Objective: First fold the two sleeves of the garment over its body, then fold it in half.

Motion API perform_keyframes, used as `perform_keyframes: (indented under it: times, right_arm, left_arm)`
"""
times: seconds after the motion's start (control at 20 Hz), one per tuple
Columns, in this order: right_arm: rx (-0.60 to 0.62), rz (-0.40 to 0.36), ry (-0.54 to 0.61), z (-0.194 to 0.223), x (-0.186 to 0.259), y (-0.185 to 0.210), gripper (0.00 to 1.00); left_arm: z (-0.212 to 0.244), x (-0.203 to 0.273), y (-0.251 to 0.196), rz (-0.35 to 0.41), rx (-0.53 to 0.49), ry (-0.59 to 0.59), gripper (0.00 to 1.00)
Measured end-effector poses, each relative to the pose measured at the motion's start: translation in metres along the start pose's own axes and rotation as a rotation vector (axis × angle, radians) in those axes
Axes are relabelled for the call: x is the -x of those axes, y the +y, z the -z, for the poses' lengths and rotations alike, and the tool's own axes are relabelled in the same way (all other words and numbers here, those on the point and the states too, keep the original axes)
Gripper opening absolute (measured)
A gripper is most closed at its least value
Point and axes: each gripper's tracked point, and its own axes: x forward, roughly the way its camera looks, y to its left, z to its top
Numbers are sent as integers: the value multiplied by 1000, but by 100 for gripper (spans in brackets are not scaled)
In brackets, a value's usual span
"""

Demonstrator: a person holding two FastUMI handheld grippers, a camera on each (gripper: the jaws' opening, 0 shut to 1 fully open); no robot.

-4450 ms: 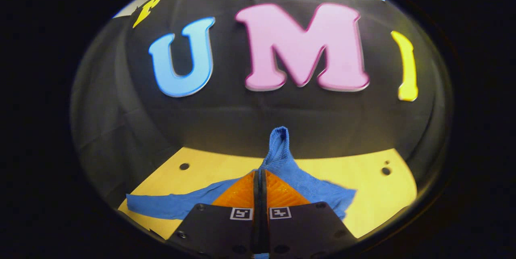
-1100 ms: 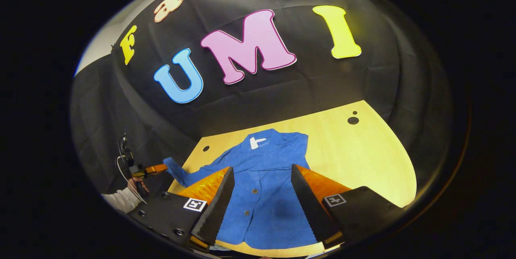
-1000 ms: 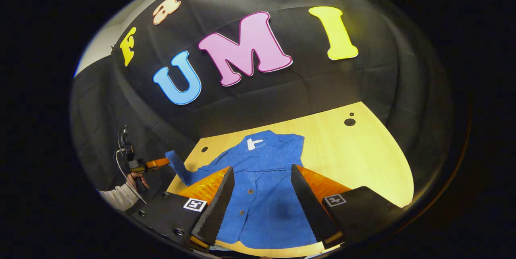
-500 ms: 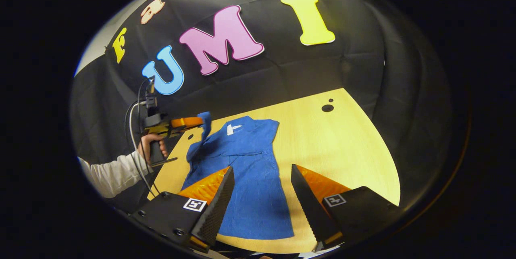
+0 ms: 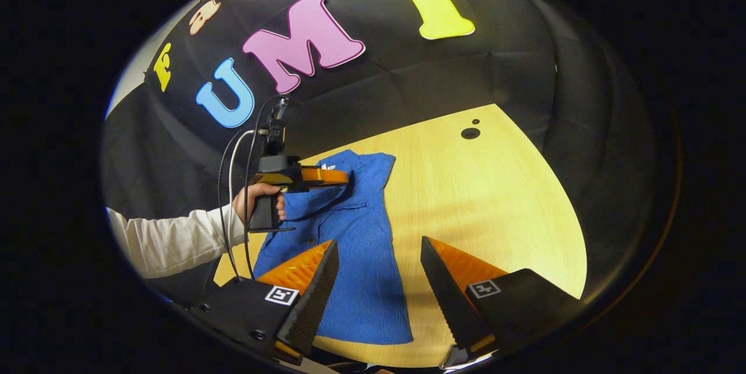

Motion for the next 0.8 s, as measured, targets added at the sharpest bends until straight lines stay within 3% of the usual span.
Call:
perform_keyframes:
  times: [0.05,0.15,0.2,0.25,0.4,0.65,0.7,0.75,0.8]
  right_arm:
    - [3,-1,10,1,-2,-3,90]
    - [2,-4,32,4,-6,-7,90]
    - [1,-4,43,8,-8,-8,90]
    - [-1,-2,60,12,-13,-10,90]
    - [-10,1,142,39,-32,-9,90]
    - [20,0,257,82,-52,4,91]
    - [25,5,284,91,-54,4,80]
    - [27,17,308,100,-56,4,91]
    - [28,26,329,107,-56,4,82]
  left_arm:
    - [-3,9,-7,35,2,-9,15]
    - [-10,30,-20,28,-39,-28,54]
    - [-8,46,-22,-13,-65,-25,71]
    - [0,50,-17,-49,-81,-19,72]
    - [38,99,16,-214,-53,23,86]
    - [140,213,66,-390,34,-25,85]
    - [165,234,81,-440,56,-4,85]
    - [192,251,102,-497,70,21,85]
    - [217,267,122,-551,88,47,86]
